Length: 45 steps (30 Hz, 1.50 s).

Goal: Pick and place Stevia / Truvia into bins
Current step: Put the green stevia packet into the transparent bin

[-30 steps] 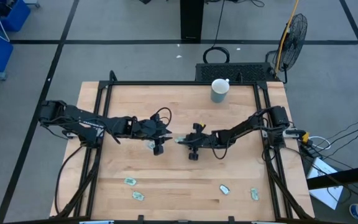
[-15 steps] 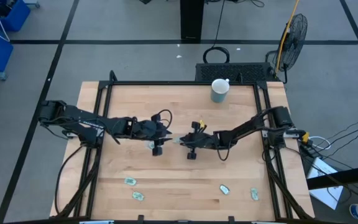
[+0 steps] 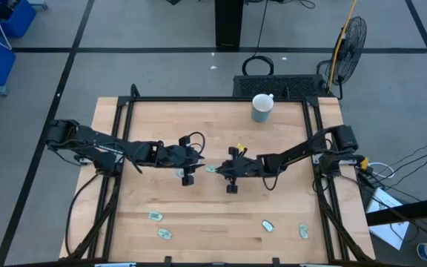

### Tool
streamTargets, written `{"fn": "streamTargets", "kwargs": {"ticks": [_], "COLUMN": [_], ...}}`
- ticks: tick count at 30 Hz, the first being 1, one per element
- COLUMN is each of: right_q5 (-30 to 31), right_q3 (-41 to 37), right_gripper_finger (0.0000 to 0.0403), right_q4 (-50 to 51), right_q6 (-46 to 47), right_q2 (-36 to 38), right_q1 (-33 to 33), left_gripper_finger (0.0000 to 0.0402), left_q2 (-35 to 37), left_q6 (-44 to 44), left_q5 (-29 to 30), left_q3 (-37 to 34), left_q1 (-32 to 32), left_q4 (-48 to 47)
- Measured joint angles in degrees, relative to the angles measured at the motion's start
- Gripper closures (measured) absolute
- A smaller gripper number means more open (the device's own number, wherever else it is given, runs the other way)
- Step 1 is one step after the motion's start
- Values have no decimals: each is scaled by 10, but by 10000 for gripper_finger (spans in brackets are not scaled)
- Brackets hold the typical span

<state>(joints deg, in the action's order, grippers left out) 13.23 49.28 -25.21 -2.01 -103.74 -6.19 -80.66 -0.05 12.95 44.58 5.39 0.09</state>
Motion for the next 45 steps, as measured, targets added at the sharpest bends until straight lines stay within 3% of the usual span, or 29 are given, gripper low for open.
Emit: {"fn": "streamTargets", "kwargs": {"ticks": [8, 14, 20, 28, 36, 41, 45], "right_q5": [2, 17, 14, 15, 22, 21, 19], "right_q3": [0, 0, 1, 1, -1, -1, -1], "right_gripper_finger": [278, 259, 292, 396, 402, 402, 402], "right_q4": [-30, -36, -34, -36, -69, -67, -71], "right_q6": [11, 13, 18, 26, -22, -34, -26], "right_q2": [-59, -80, -88, -89, -60, -31, -1], "right_q1": [5, 4, 16, 31, 21, 14, 12], "left_gripper_finger": [281, 281, 281, 281, 282, 282, 282], "left_q2": [0, 0, 0, 0, 0, 0, 0], "left_q6": [-4, -4, -4, -10, -19, -17, -15], "left_q5": [2, 2, 2, 2, -59, -51, -11], "left_q3": [0, 0, 0, 0, 0, 0, 0], "left_q1": [0, -1, -2, -2, 0, 1, 1], "left_q4": [1, 1, 1, 1, -15, -18, -18]}}
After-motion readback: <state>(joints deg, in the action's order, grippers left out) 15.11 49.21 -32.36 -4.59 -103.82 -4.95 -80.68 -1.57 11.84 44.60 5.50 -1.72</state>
